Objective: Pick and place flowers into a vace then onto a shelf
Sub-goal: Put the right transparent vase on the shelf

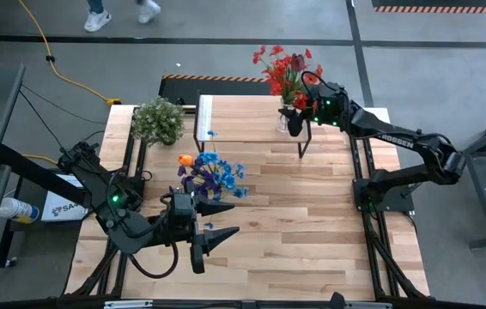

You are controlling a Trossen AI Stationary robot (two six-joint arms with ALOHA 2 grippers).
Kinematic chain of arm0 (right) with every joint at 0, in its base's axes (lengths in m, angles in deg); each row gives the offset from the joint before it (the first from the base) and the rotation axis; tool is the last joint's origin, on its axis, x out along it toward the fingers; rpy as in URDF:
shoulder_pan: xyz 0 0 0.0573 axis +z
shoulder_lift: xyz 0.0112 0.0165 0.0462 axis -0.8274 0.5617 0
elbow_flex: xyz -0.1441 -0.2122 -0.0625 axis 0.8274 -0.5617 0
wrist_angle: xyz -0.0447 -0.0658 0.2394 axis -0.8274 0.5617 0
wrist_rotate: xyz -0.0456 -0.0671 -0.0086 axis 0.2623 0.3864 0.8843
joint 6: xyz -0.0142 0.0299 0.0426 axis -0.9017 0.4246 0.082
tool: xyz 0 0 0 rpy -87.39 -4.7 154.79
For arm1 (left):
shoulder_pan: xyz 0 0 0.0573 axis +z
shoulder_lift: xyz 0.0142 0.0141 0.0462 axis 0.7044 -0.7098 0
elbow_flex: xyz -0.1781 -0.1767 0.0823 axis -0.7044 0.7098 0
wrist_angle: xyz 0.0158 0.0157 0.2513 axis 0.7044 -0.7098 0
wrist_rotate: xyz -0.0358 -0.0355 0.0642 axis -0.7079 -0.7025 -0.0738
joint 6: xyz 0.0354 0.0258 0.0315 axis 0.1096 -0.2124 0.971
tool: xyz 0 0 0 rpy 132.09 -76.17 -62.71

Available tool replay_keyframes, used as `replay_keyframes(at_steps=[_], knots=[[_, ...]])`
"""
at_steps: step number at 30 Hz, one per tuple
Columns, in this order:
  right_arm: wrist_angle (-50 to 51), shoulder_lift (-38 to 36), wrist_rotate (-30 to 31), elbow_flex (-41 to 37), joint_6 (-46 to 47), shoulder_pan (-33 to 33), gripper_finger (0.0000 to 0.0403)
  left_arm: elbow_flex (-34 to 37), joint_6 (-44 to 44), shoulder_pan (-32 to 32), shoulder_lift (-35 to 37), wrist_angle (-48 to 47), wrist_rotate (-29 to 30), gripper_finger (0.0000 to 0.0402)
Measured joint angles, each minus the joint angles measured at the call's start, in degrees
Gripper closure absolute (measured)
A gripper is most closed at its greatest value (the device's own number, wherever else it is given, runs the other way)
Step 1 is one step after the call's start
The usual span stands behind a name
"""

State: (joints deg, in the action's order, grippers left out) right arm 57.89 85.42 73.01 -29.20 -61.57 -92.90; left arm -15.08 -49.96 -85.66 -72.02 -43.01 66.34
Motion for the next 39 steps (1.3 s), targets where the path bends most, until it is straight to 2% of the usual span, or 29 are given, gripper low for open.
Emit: replay_keyframes(at_steps=[10,18,28,39], knots=[[0.45,-0.22,1.08,-0.03,-2.14,-0.03,0.0238,0.0,0.0,0.0,0.0,-0.02,0.0,0.0115],[2.06,-0.02,0.84,-0.29,-1.07,-0.12,0.0199,0.0,0.0,-0.01,0.0,-0.4,0.03,0.0115],[3.42,-0.13,-0.15,-0.18,-1.55,-0.14,0.0214,0.0,0.0,-0.02,0.0,-0.39,0.04,0.0115],[5.27,-1.78,-0.3,-0.16,-0.87,-0.12,0.0186,0.0,0.0,-0.01,0.0,-0.39,0.02,0.0115]])
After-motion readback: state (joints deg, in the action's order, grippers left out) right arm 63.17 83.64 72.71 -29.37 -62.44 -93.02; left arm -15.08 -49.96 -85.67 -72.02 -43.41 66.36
